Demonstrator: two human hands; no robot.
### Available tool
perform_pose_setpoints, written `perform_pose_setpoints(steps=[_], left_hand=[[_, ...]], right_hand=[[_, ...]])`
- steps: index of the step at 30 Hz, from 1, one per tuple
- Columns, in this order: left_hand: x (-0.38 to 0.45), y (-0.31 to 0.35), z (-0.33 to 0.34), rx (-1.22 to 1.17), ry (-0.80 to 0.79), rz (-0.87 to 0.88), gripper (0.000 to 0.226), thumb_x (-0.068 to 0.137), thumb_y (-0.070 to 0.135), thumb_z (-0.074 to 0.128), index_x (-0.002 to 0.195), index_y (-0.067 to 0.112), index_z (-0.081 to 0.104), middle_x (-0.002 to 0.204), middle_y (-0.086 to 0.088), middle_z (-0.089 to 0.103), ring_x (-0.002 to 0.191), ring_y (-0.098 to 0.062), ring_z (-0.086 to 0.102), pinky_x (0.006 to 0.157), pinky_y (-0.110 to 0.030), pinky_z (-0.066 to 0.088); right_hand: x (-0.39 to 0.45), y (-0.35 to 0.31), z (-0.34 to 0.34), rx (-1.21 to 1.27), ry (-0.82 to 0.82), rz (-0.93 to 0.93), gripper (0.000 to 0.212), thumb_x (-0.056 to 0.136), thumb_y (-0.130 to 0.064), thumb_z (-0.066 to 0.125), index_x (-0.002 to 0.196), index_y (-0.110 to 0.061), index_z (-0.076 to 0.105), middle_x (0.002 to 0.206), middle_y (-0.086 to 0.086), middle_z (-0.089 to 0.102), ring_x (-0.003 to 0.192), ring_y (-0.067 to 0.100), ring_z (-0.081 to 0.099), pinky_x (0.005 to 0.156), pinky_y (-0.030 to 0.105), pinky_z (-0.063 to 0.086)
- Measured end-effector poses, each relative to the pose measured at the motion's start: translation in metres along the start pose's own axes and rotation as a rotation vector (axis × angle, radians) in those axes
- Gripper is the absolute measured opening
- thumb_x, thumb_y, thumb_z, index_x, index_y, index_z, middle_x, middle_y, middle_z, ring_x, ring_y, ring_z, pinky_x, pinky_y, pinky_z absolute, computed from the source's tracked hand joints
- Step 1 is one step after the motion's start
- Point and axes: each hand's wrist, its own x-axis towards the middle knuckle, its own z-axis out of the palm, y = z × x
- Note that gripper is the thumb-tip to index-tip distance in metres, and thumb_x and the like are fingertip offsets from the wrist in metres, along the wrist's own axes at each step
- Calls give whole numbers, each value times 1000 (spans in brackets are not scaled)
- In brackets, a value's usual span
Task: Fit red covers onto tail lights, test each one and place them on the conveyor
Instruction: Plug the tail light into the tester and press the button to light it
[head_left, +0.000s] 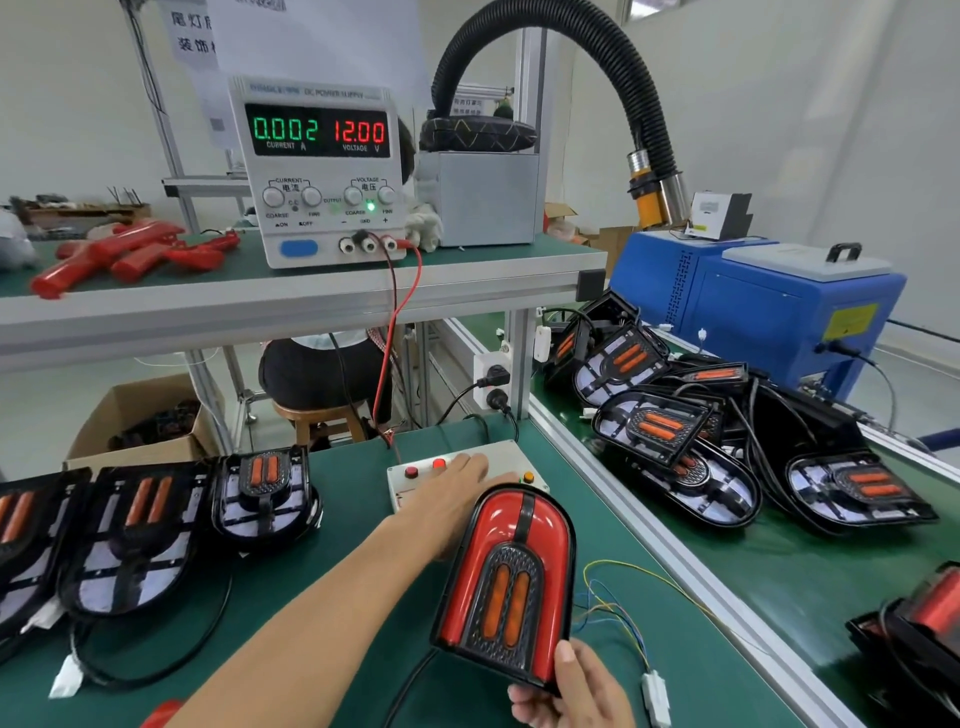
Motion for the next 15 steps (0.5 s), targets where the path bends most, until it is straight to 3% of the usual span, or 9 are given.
perform_pose_setpoints(steps=[3, 8, 11, 15], left_hand=[[2, 2, -2, -19, 3, -27, 51, 104, 28, 56, 147, 35, 30, 131, -7, 42, 119, -24, 45, 95, -38, 41], [3, 6, -3, 17, -37, -56, 51, 107, 29, 45, 154, 40, 31, 136, -8, 37, 126, -30, 37, 103, -45, 38], [2, 8, -6, -57, -47, -101, 43, 107, 31, 47, 149, 31, 37, 136, -9, 39, 127, -31, 37, 104, -43, 35], [4, 10, -9, -96, -93, -167, 50, 102, 33, 58, 146, 20, 39, 139, -6, 40, 129, -27, 39, 106, -45, 38]], right_hand=[[5, 2, -2, 13, 32, 13, 29, 104, -10, 43, 103, 12, 61, 68, 34, 65, 51, 34, 61, 47, 34, 55], [11, 6, -1, 65, 76, 24, 27, 105, -6, 40, 105, 16, 56, 61, 36, 60, 43, 32, 60, 40, 32, 54], [11, 7, 0, 100, 77, 21, 26, 105, -5, 40, 103, 15, 56, 61, 35, 60, 43, 31, 61, 40, 31, 54], [10, 9, 1, 119, 94, 4, 26, 105, -5, 41, 101, 13, 59, 63, 30, 61, 48, 28, 63, 44, 31, 54]])
